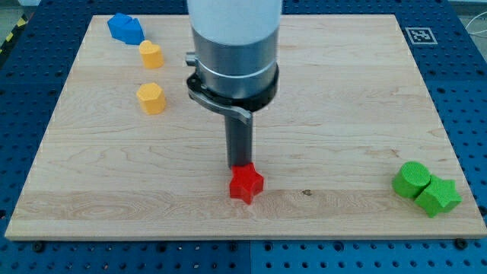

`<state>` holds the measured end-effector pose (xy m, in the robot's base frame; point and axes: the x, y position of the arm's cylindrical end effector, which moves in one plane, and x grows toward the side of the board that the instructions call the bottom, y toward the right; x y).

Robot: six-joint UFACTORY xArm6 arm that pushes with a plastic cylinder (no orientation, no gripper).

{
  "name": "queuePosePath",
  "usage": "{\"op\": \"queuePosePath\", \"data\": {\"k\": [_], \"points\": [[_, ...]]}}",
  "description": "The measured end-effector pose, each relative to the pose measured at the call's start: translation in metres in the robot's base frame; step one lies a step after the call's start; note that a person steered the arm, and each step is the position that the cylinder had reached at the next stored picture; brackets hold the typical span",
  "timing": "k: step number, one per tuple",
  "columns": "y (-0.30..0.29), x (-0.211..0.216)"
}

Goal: Move your arm towards center

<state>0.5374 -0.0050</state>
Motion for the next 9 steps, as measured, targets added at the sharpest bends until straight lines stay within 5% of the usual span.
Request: {"op": "queuePosePath", "data": {"k": [3, 9], "points": [[0.019, 0.026], [0.052, -0.132]]}}
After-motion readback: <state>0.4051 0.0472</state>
